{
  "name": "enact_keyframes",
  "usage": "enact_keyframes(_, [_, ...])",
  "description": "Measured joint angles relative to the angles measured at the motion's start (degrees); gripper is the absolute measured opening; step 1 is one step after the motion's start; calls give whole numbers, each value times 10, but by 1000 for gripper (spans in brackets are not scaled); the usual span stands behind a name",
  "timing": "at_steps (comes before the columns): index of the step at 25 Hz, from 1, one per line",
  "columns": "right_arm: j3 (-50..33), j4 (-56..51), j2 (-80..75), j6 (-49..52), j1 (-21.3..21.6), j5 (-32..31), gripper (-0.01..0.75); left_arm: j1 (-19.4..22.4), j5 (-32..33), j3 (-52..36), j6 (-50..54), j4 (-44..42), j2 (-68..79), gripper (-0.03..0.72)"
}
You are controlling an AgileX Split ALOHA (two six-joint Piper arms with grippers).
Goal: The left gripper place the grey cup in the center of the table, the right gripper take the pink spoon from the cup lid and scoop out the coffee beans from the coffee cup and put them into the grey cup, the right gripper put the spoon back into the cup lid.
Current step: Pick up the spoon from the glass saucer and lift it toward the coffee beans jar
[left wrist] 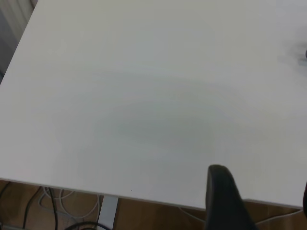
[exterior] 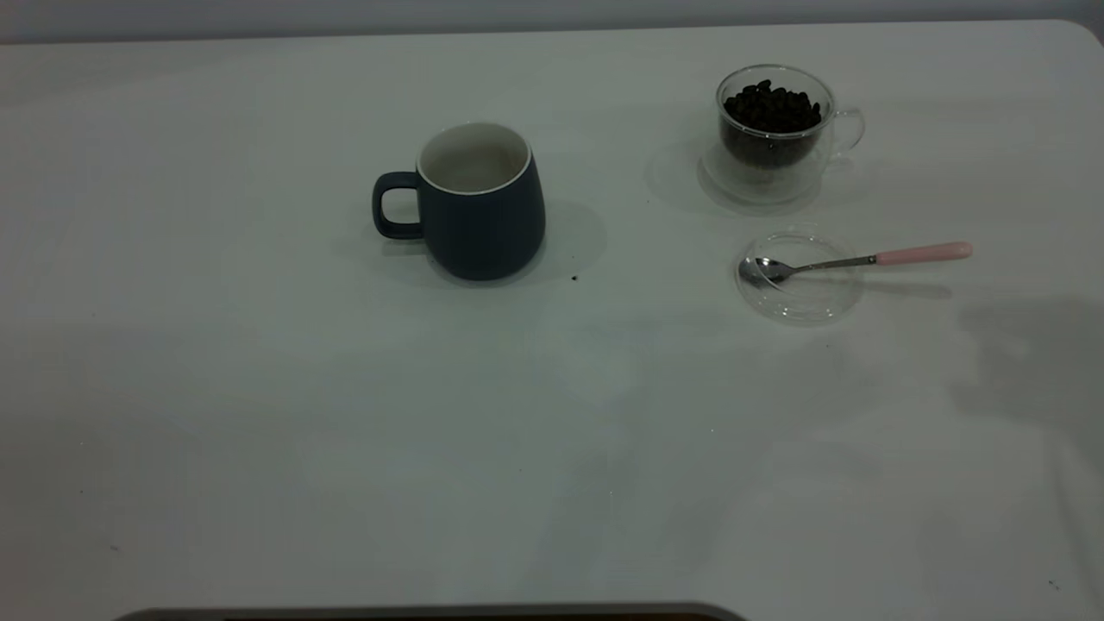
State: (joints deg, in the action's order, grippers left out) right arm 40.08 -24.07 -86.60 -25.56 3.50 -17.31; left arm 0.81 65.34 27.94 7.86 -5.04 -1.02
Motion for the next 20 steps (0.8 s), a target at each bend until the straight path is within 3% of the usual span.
enact_keyframes(11, [194, -196, -257, -213, 149, -200, 546, 0, 0, 0, -1, 0, 0, 452])
enact_keyframes(20, [260, -353, -430, -364, 170, -258, 533, 0, 0, 0, -1, 0, 0, 452])
